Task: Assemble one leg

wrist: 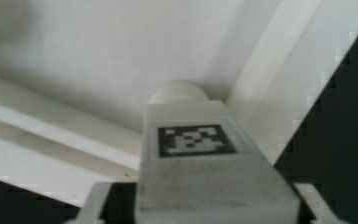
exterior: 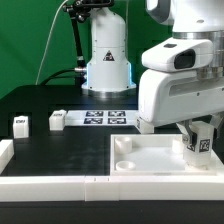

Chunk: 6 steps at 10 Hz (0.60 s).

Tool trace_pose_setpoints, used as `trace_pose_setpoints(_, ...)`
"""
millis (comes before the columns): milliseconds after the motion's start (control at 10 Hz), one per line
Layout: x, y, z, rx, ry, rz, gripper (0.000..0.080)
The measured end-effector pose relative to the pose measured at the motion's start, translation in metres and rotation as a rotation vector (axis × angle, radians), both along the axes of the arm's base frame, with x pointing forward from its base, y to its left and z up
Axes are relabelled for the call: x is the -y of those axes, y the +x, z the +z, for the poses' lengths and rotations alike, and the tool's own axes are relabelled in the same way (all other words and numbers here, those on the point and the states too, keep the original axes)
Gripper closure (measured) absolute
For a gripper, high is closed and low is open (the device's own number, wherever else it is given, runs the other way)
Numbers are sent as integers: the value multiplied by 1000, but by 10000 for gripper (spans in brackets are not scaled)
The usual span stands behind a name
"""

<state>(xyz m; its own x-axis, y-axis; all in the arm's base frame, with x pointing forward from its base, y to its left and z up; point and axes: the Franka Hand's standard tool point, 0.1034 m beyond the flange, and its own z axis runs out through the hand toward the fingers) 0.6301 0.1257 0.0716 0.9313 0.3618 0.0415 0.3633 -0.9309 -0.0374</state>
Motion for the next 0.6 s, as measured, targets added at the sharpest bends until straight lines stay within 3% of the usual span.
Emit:
trace_pose_setpoints(300, 2, -5, -2, -23, 7, -300, 504)
trace_pose_setpoints(600, 8, -3, -3, -41, 59, -755, 504)
